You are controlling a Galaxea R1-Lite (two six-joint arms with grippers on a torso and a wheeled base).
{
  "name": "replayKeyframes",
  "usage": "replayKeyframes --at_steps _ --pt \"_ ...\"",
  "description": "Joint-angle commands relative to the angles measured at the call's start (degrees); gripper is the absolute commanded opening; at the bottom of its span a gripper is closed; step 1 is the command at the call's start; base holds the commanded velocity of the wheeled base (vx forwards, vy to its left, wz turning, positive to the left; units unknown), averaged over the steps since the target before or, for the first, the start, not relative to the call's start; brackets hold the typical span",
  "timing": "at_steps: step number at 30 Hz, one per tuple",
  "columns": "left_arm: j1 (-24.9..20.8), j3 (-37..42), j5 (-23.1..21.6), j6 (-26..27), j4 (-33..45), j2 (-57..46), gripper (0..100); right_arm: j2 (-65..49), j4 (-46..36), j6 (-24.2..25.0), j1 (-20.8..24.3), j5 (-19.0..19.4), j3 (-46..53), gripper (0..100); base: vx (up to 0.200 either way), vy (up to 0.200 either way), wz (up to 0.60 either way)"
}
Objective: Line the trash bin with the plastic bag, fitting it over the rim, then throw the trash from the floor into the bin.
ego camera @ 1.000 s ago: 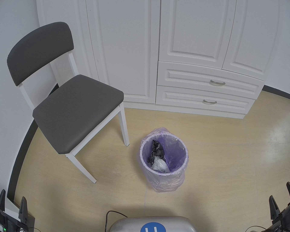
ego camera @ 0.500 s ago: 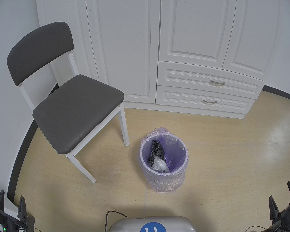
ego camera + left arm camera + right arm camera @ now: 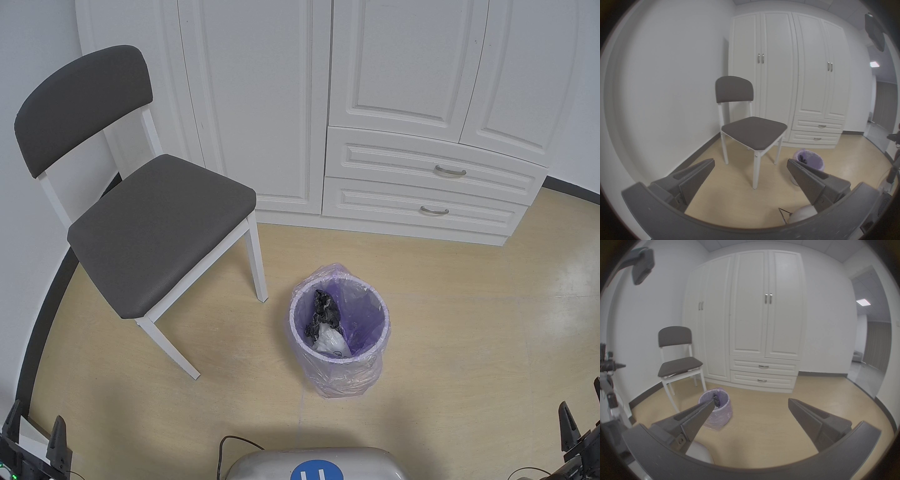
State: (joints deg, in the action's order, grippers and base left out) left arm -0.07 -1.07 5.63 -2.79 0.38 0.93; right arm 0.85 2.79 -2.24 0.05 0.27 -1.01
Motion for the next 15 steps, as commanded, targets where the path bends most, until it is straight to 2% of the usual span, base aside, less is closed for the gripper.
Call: replayKeyframes --at_steps 1,4,10,15 --pt "0.0 0.6 -4.1 0.6 0.3 -0.9 100 -0.9 -0.8 2.9 0.0 -2.5 1.0 100 0.000 0.000 0.00" --pt "0.0 0.7 -4.8 3.1 0.3 -0.9 100 -0.9 -0.9 3.4 0.0 -2.4 1.0 100 0.000 0.000 0.00" --pt "0.0 0.8 -4.8 2.5 0.1 -0.9 100 -0.9 -3.6 0.3 0.0 0.9 0.7 100 0.000 0.000 0.00" --pt "-0.1 0.8 -4.9 2.9 0.1 -0.9 100 -0.8 -3.7 1.3 0.3 0.8 0.7 100 0.000 0.000 0.00"
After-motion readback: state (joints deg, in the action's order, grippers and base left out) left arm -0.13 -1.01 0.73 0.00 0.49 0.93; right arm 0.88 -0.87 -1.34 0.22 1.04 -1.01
